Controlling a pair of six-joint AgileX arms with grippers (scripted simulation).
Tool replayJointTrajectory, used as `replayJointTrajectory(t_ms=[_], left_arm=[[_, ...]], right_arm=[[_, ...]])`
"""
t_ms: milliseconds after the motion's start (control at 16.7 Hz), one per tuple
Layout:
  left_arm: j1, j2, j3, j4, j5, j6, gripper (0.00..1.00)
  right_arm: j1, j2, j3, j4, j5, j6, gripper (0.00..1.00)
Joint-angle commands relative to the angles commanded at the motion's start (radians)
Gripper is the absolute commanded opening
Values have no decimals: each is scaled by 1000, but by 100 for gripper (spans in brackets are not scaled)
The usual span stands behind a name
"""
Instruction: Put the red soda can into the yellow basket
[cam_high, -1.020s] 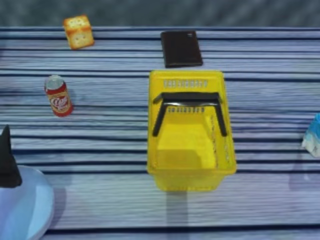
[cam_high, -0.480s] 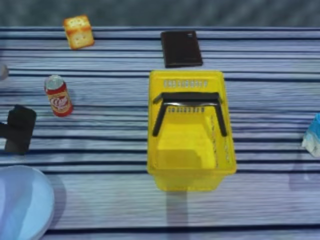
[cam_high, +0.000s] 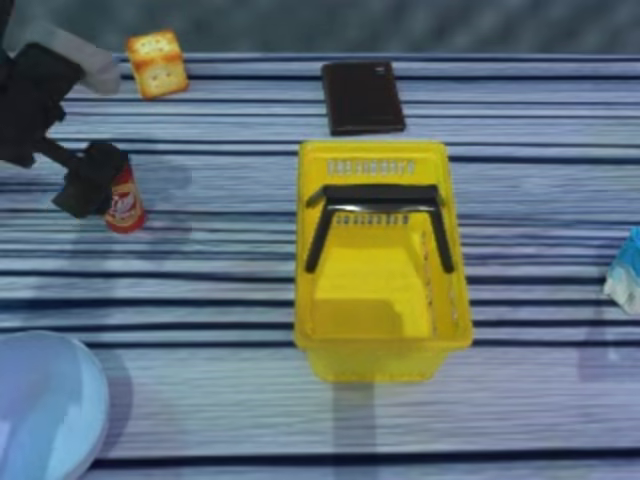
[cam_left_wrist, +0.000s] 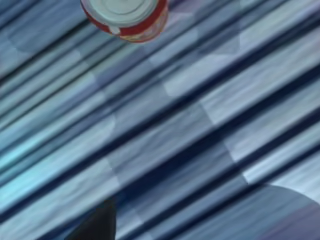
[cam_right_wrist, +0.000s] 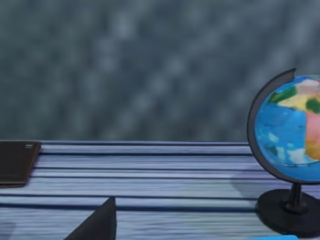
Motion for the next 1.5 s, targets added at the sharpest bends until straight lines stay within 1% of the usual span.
replayJointTrajectory(t_ms=[180, 360, 600, 720, 1080, 1500], left_arm=[[-3, 258, 258, -120, -24, 75, 100], [-2, 463, 477, -200, -49, 143, 100], [2, 629, 662, -252, -77, 204, 100], [4, 658, 695, -259, -84, 216, 100], [3, 657, 688, -253, -83, 215, 100], [5, 686, 548, -84, -83, 217, 100]], right_arm=[[0, 0, 0, 0, 0, 0, 100], [0, 0, 0, 0, 0, 0, 100], [0, 0, 0, 0, 0, 0, 100], [0, 0, 0, 0, 0, 0, 100], [0, 0, 0, 0, 0, 0, 100], [0, 0, 0, 0, 0, 0, 100]])
